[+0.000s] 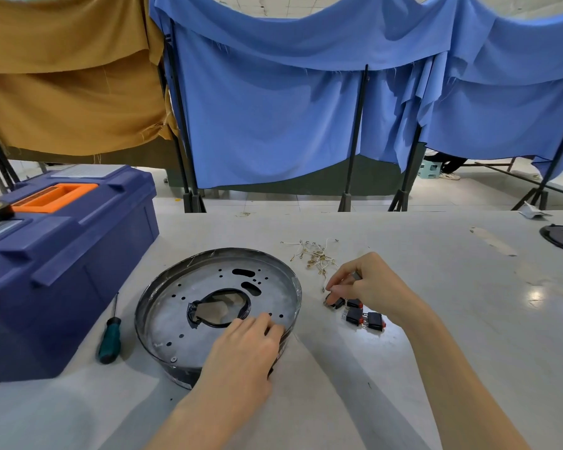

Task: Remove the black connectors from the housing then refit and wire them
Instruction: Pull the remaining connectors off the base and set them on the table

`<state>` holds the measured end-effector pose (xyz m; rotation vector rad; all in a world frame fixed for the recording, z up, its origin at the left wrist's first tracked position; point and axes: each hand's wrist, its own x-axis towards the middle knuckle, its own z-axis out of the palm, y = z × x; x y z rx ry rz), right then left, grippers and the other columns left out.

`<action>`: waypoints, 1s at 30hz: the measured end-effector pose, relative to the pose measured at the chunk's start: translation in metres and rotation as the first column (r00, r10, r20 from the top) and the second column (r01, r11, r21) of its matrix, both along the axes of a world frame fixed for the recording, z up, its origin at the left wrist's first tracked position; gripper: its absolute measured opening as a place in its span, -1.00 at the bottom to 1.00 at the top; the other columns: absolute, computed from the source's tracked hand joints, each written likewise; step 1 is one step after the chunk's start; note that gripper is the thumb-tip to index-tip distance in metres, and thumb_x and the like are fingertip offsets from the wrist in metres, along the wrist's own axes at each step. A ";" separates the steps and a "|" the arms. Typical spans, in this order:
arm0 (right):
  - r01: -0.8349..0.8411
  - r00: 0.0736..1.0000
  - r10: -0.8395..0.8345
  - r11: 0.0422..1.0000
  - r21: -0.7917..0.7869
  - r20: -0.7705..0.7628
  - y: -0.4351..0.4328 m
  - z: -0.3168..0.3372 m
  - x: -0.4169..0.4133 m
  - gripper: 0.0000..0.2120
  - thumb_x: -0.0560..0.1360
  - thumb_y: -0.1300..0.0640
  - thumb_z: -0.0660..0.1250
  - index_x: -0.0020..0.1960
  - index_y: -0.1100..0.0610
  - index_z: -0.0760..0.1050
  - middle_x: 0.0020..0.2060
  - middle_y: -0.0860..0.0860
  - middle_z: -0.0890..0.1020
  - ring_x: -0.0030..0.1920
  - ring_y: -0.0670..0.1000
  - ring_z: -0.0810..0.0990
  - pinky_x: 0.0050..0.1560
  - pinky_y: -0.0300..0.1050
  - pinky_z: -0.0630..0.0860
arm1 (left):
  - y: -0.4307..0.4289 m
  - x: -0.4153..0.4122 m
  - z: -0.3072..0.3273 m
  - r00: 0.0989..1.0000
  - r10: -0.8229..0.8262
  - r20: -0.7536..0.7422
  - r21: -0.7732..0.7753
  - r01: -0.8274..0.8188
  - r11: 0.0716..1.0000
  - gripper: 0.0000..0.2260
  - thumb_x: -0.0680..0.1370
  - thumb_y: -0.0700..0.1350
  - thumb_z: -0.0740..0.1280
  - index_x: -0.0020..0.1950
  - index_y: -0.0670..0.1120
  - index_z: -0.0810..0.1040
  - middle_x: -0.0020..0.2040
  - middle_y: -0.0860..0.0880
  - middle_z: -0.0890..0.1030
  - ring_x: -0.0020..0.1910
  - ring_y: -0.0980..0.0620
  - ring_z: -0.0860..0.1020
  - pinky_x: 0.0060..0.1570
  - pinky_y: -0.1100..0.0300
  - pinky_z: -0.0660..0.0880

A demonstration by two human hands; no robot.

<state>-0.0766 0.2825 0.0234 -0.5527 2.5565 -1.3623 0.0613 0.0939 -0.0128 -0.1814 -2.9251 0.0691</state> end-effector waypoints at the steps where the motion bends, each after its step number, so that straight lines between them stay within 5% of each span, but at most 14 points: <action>1: 0.001 1.000 -0.001 1.000 0.000 -0.003 0.000 0.000 0.000 -0.86 0.45 0.36 0.38 -0.21 0.19 0.64 -0.38 0.00 0.71 -0.24 0.05 0.51 -0.20 -0.16 0.49 | 0.000 0.000 0.000 1.000 0.007 0.000 0.010 -0.007 1.000 -0.58 0.43 -0.12 0.35 0.29 0.04 0.44 0.17 0.08 0.47 0.12 0.02 0.48 0.07 0.25 0.35; 9: 0.007 1.000 -0.007 1.000 0.025 -0.021 0.000 0.003 0.002 -0.88 0.46 0.33 0.39 -0.19 0.17 0.65 -0.37 -0.04 0.71 -0.22 0.04 0.57 -0.07 -0.06 0.55 | 0.000 0.000 -0.003 0.999 0.026 0.021 0.056 -0.027 0.998 -0.50 0.49 -0.26 0.24 0.40 0.03 0.27 0.29 0.07 0.31 0.18 -0.02 0.39 -0.07 0.24 0.14; 13: -0.012 1.000 0.013 0.998 0.059 -0.002 -0.001 0.004 0.004 -0.92 0.45 0.30 0.42 -0.17 0.15 0.65 -0.36 -0.07 0.71 -0.21 -0.02 0.65 -0.13 -0.20 0.52 | -0.001 0.000 -0.002 1.000 0.016 0.013 0.072 -0.017 0.997 -0.51 0.49 -0.20 0.28 0.39 0.06 0.30 0.28 0.10 0.32 0.18 0.02 0.39 0.00 0.26 0.27; 17: -0.014 1.000 0.013 0.998 0.064 0.018 -0.003 0.008 0.005 -0.93 0.44 0.30 0.45 -0.18 0.16 0.65 -0.36 -0.07 0.71 -0.34 -0.24 0.62 -0.28 -0.35 0.42 | -0.004 -0.004 0.010 1.000 0.014 -0.005 0.072 -0.014 0.997 -0.61 0.48 -0.14 0.28 0.30 0.06 0.37 0.17 0.13 0.34 0.19 0.09 0.31 -0.11 0.23 0.40; 21: 0.007 1.000 -0.006 1.000 -0.017 0.014 -0.003 0.010 0.008 -0.91 0.47 0.35 0.40 -0.20 0.24 0.63 -0.35 0.03 0.72 -0.55 -0.25 0.48 -0.55 -0.50 0.30 | -0.009 -0.012 0.042 0.999 0.030 0.030 0.112 -0.034 0.993 -0.78 0.46 -0.04 0.35 0.08 0.07 0.45 -0.06 0.12 0.36 0.01 0.06 0.40 -0.23 0.16 0.34; 30: -0.026 1.000 0.026 0.981 -0.193 0.001 -0.008 0.023 0.017 -0.92 0.47 0.35 0.39 -0.18 0.25 0.64 -0.31 0.11 0.72 -0.59 -0.22 0.46 -0.53 -0.50 0.32 | -0.030 -0.038 0.132 0.961 -0.082 0.264 0.573 -0.088 0.815 -0.80 0.26 -0.20 0.51 -0.17 -0.02 0.65 -0.30 -0.03 0.67 -0.28 -0.02 0.64 -0.24 0.08 0.62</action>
